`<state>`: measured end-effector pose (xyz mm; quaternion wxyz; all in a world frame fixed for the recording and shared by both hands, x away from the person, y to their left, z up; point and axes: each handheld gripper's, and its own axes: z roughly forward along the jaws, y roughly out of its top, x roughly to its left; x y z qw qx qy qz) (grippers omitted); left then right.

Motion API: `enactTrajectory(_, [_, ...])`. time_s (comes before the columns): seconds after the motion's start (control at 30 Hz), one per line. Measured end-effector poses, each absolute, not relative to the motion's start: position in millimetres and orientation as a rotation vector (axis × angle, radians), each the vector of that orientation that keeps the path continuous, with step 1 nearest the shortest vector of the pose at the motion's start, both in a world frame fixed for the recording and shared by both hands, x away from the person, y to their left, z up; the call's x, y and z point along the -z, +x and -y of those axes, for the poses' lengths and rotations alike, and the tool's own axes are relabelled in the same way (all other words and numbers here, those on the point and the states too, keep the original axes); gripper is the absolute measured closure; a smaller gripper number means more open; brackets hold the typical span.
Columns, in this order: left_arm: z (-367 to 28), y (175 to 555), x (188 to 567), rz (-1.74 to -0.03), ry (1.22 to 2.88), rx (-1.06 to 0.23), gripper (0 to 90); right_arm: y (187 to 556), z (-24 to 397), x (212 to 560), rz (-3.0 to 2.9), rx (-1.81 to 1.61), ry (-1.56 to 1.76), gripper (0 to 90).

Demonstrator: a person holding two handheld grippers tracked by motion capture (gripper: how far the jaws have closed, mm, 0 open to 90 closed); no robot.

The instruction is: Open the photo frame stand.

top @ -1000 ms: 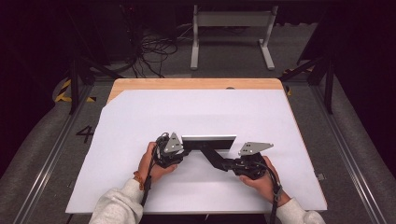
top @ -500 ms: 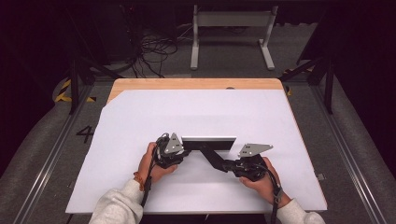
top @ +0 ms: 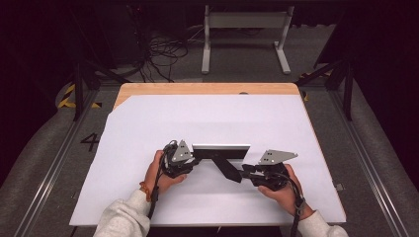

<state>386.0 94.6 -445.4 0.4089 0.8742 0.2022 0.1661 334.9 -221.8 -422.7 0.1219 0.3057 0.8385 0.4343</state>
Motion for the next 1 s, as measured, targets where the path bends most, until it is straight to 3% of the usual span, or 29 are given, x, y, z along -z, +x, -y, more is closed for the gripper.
enactTrajectory(0.7, [-111,378,418,-0.474,2.074,-0.375,67.5,336,235,405,-2.206,-1.291,0.851,61.6])
enactTrajectory(1.0, [-110,376,417,-0.462,2.060,-0.373,69.1,338,230,402,-2.171,-1.321,0.826,65.8])
